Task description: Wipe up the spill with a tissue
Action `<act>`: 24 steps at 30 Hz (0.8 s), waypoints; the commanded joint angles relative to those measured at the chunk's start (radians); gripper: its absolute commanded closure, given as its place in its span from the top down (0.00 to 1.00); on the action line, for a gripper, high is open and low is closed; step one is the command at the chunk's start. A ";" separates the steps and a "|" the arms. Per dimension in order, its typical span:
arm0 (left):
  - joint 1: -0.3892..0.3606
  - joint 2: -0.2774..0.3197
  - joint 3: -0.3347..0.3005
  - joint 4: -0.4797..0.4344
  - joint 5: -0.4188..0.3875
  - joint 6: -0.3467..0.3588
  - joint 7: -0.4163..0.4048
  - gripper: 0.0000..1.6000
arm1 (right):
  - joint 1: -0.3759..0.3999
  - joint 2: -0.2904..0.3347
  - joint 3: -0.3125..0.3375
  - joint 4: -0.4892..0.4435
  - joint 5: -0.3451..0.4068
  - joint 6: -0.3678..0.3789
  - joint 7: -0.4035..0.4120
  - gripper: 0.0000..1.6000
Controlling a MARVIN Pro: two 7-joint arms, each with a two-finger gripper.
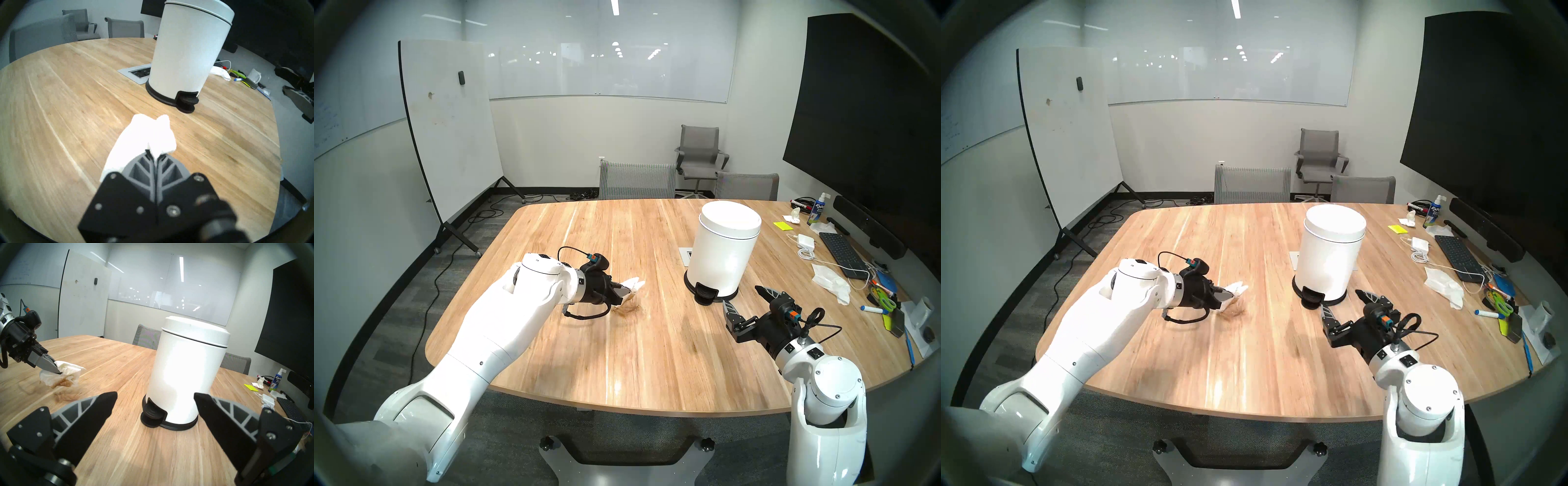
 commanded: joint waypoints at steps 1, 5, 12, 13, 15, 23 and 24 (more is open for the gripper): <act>0.029 0.021 -0.024 -0.107 -0.040 0.068 -0.026 0.00 | 0.004 0.000 -0.002 -0.020 0.001 -0.002 0.001 1.00; 0.052 0.044 -0.032 -0.168 -0.069 0.124 -0.063 0.00 | 0.004 0.000 -0.002 -0.019 0.001 -0.003 0.001 1.00; 0.110 0.077 -0.047 -0.280 -0.094 0.218 -0.068 0.00 | 0.004 0.000 -0.002 -0.020 0.001 -0.002 0.001 1.00; 0.110 0.077 -0.047 -0.280 -0.094 0.218 -0.068 0.00 | 0.004 0.000 -0.002 -0.020 0.001 -0.002 0.001 1.00; 0.122 0.090 -0.045 -0.301 -0.127 0.218 -0.051 0.00 | 0.003 0.000 -0.002 -0.020 0.001 -0.002 0.001 1.00; 0.135 0.092 0.007 -0.299 -0.174 0.218 0.053 0.00 | 0.003 0.000 -0.002 -0.021 0.001 -0.002 0.000 1.00; 0.134 0.091 0.014 -0.294 -0.181 0.218 0.064 0.00 | 0.003 0.000 -0.002 -0.021 0.001 -0.002 0.000 1.00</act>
